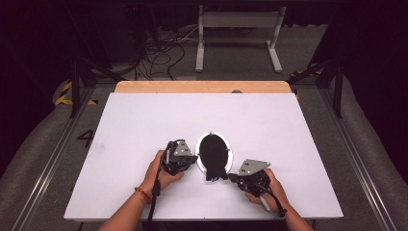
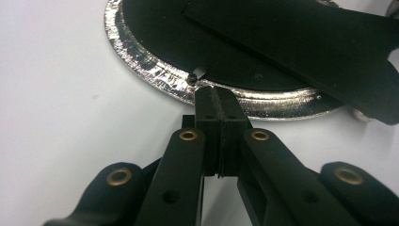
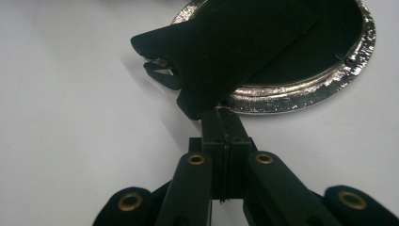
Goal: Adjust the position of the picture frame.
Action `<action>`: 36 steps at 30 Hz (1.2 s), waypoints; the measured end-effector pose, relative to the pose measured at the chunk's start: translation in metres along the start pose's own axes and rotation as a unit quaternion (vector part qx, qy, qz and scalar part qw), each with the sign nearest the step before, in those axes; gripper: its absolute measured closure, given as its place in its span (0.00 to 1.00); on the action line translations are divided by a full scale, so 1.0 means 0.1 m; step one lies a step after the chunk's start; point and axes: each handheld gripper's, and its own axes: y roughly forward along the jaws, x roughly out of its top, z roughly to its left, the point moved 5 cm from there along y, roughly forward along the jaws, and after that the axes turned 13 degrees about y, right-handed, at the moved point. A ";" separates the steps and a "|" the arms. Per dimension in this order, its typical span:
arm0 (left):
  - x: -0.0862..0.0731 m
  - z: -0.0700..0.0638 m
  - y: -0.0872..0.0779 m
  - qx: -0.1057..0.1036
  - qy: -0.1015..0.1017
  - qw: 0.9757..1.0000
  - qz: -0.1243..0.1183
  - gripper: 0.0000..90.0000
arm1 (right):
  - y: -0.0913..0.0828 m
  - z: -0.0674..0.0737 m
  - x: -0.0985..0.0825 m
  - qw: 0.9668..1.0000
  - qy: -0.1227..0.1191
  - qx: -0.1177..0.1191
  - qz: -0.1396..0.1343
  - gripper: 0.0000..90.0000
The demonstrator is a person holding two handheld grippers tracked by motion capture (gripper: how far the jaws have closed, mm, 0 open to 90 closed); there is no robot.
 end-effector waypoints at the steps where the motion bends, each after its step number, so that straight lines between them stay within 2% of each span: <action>1: 0.00 0.01 0.01 0.003 0.003 1.000 0.001 1.00 | 0.00 0.01 0.00 1.000 -0.001 0.000 0.000 1.00; 9: 0.02 0.05 0.04 0.014 -0.002 1.000 -0.003 1.00 | 0.04 0.08 0.02 1.000 -0.005 -0.005 -0.002 1.00; 21: 0.03 0.06 0.06 0.016 -0.004 1.000 -0.005 1.00 | 0.05 0.08 0.02 1.000 -0.002 0.000 -0.004 1.00; 27: 0.03 0.06 0.05 0.021 0.001 1.000 -0.005 0.96 | 0.05 0.07 0.02 1.000 -0.002 0.001 -0.005 1.00; 30: 0.01 0.05 0.02 0.015 0.005 1.000 -0.007 0.96 | 0.05 0.07 0.02 1.000 0.000 0.003 -0.005 1.00; 33: 0.02 0.06 -0.09 0.017 0.003 1.000 -0.020 0.95 | 0.03 0.07 0.02 1.000 0.000 0.002 -0.004 0.99; 36: 0.00 -0.01 -0.23 0.001 0.012 1.000 -0.028 0.92 | -0.05 0.05 0.07 1.000 0.006 0.010 -0.015 0.98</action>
